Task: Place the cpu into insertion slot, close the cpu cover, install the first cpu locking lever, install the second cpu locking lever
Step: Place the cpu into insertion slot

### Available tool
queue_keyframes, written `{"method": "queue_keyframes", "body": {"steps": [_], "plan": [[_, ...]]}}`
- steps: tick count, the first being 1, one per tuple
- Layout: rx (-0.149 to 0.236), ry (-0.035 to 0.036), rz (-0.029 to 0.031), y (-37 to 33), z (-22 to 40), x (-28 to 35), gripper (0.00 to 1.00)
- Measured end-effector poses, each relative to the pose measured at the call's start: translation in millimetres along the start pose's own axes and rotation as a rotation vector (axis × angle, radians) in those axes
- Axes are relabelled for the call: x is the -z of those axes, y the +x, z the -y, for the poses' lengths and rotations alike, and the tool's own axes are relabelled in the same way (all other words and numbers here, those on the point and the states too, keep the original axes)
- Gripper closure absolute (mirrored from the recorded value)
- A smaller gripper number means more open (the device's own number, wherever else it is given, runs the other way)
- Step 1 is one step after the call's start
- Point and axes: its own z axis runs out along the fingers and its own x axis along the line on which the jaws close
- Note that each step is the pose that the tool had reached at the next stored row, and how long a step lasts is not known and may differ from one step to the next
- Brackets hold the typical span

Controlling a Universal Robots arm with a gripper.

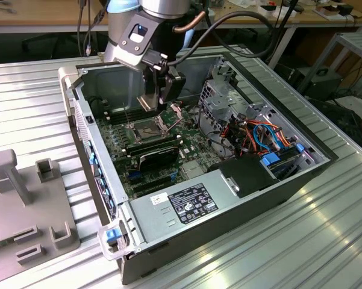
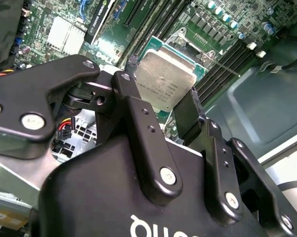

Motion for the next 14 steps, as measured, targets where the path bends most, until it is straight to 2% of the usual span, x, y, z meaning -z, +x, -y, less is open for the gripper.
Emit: {"method": "queue_keyframes", "body": {"steps": [3,6,10,14], "plan": [[0.000,0.0002,0.0002,0.3,-2.3,-5.1,0.45],[0.000,0.0000,0.0000,3.9,-5.9,-10.5,0.45],[-0.003,0.0001,0.0001,7.4,-11.3,-14.9,0.45],[-0.007,0.0001,-0.0001,10.6,-12.3,-17.4,0.45]]}}
